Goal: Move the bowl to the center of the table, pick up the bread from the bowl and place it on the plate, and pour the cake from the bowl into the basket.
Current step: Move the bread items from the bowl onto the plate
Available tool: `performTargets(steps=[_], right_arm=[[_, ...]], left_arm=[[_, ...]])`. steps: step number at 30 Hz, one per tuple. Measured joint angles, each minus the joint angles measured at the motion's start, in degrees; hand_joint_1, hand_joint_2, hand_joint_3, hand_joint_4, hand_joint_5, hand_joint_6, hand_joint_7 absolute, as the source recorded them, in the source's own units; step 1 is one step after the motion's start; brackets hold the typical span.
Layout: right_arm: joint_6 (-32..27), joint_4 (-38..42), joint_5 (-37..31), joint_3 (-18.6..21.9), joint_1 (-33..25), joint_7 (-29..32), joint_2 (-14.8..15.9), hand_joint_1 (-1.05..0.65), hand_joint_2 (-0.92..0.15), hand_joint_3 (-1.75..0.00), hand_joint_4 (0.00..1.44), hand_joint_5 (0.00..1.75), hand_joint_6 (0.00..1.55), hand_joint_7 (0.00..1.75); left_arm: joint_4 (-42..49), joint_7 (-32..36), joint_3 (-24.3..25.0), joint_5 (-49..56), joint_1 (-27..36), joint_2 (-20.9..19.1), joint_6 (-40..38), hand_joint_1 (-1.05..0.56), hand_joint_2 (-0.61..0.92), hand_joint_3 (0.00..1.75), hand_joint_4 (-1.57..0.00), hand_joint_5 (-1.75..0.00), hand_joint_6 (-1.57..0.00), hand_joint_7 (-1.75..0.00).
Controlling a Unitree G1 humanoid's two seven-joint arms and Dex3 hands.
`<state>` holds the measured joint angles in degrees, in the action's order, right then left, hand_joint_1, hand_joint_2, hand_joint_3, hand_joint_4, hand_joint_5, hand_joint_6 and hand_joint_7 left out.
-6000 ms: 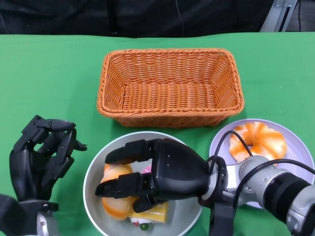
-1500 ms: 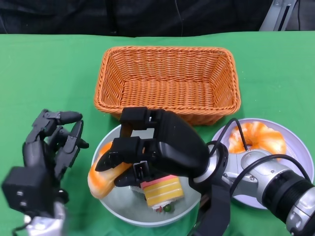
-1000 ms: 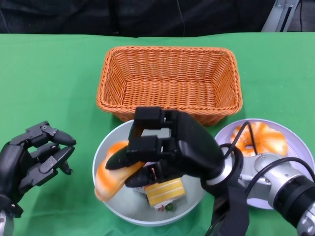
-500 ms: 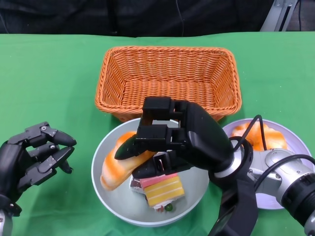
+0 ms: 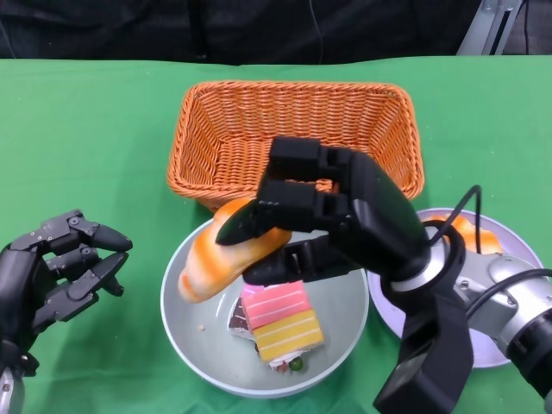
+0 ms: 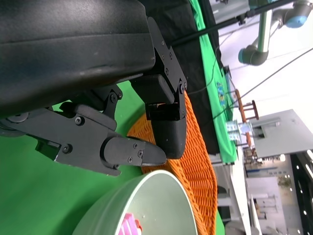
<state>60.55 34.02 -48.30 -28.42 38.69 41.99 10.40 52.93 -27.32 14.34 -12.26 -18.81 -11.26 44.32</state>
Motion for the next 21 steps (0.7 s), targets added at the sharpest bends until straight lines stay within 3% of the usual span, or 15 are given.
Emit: performTargets(steps=[2, 12, 21], right_arm=[[0.01, -0.65, 0.87, 0.94, -0.49, -1.09, 0.30, -0.21, -0.91, -0.02, 0.79, 1.22, 0.82, 0.93], [-1.14, -4.76, 4.73, 6.19, -2.96, -6.92, 0.55, -0.27, -0.92, -0.09, 0.81, 1.23, 0.82, 0.95], [-4.65, -11.22, 9.30, 11.99, -6.99, -11.37, 0.78, -0.25, -0.91, -0.18, 0.79, 1.33, 0.81, 1.08]], left_arm=[[0.21, 0.00, 0.01, 0.10, 0.00, 0.14, 0.50, -0.26, 0.68, 0.79, -0.80, -1.57, -0.87, -1.14], [1.89, -0.26, 0.02, 0.20, -0.12, 0.26, 1.77, -0.26, 0.74, 0.67, -0.81, -1.58, -0.86, -1.16], [2.64, 0.06, -0.01, 0.62, -0.25, 0.25, 2.64, -0.26, 0.80, 0.58, -0.79, -1.59, -0.84, -1.18]])
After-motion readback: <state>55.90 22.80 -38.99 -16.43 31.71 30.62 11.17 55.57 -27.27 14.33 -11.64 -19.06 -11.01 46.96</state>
